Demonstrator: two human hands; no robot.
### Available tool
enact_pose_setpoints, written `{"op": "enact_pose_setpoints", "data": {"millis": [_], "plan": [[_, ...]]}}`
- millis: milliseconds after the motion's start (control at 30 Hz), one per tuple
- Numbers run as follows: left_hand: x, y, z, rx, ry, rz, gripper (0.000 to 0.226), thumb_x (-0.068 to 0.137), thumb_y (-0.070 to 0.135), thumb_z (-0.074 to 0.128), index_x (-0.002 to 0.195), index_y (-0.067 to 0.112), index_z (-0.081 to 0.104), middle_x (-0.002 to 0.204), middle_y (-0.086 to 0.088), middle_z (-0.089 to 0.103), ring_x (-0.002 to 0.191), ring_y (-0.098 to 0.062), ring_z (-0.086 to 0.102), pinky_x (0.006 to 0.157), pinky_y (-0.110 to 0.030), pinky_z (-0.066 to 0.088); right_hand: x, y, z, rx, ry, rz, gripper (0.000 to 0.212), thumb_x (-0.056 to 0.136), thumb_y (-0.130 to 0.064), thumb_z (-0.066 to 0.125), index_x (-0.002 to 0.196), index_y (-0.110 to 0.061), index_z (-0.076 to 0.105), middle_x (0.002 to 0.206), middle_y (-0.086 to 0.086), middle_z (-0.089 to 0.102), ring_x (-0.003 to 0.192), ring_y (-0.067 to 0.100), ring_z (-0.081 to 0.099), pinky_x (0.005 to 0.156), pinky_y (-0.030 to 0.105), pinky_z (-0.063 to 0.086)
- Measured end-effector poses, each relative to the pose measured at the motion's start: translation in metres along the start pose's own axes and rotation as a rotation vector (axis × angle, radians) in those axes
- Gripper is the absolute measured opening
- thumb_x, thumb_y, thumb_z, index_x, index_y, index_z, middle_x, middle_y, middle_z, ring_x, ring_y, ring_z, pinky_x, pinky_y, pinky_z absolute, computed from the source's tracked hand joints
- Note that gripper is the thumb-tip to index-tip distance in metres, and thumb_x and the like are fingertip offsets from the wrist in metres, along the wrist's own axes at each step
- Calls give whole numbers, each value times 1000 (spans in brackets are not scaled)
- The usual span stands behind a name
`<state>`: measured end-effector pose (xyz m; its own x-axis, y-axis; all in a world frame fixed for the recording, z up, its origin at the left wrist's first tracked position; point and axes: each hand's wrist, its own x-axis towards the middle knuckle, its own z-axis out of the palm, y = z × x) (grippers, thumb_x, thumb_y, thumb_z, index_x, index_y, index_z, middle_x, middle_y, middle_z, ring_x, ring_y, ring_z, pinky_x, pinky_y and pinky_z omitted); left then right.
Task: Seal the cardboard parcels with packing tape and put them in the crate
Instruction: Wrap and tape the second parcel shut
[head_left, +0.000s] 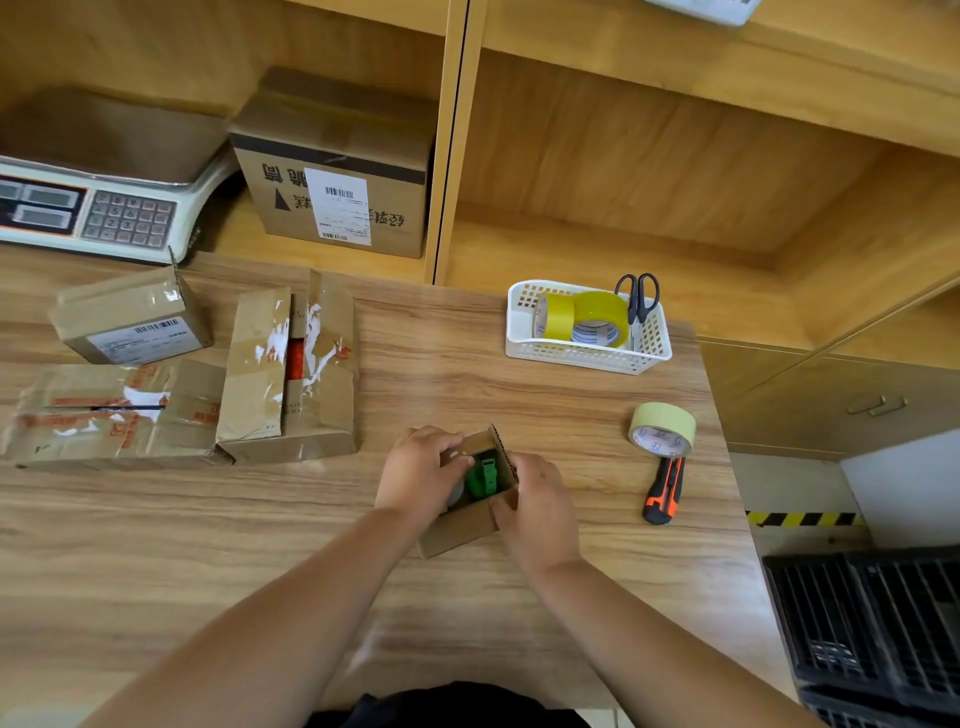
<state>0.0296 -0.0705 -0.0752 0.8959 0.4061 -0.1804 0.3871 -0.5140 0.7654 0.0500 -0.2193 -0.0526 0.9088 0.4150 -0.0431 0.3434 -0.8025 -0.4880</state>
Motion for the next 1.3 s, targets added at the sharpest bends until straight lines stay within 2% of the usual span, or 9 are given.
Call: {"op": "enact_pose_setpoints", "data": {"millis": [167,367,533,667,767,900,1033,1167,1300], "plan": [[0,2,-1,-9,16,25,33,92,26,60,122,13,64,117,1,63,114,-13,44,86,-18,31,-1,3,6,-133,80,-152,49,62,2,79,108,-8,67,94,3,66,87,23,63,75,34,56],[1,4,-1,5,32,16,30,95,27,55,119,12,64,115,-1,63,113,-15,45,87,-20,33,-2,6,8,-241,73,-250,56,53,1,84,106,-9,70,89,0,66,74,20,61,61,27,52],[-2,7,-1,261,-33,158,33,96,28,49,124,14,55,122,-2,57,113,-20,45,96,-27,35,-1,1,8,-245,46,-166,51,57,-5,84,105,-14,69,89,-2,65,78,19,62,63,28,53],[1,15,0,399,-84,203,38,90,27,51,126,18,48,126,1,50,118,-19,43,98,-29,37,9,-7,4,-141,-27,-24,38,85,-15,62,122,-16,56,112,-1,59,106,19,54,88,30,46],[7,24,1,391,-92,222,39,90,29,55,128,20,49,128,2,46,121,-18,39,96,-26,34,18,-8,4,-8,-29,120,37,93,-19,51,130,-19,51,120,-4,56,114,16,50,90,29,44],[14,25,1,340,-122,189,36,92,32,56,126,20,54,127,2,47,122,-16,37,88,-24,35,19,-6,8,45,-5,147,32,93,-11,46,120,-21,59,104,-2,58,102,18,54,78,30,46],[24,16,1,261,-126,141,31,94,37,52,117,20,63,120,1,54,119,-19,43,90,-31,43,17,0,16,37,43,106,41,93,-8,48,131,-21,57,109,0,61,107,19,53,81,29,46],[29,15,-3,189,-105,141,28,94,35,54,108,17,70,112,0,63,111,-18,51,86,-28,41,17,3,20,63,79,95,43,92,-6,51,132,-20,57,106,1,63,107,19,53,80,28,46],[30,15,-6,56,-74,106,25,92,32,59,97,14,75,102,1,67,100,-17,57,85,-31,44,13,7,23,-21,172,-4,43,81,-1,62,122,-15,65,89,-1,67,85,25,59,71,31,45]]}}
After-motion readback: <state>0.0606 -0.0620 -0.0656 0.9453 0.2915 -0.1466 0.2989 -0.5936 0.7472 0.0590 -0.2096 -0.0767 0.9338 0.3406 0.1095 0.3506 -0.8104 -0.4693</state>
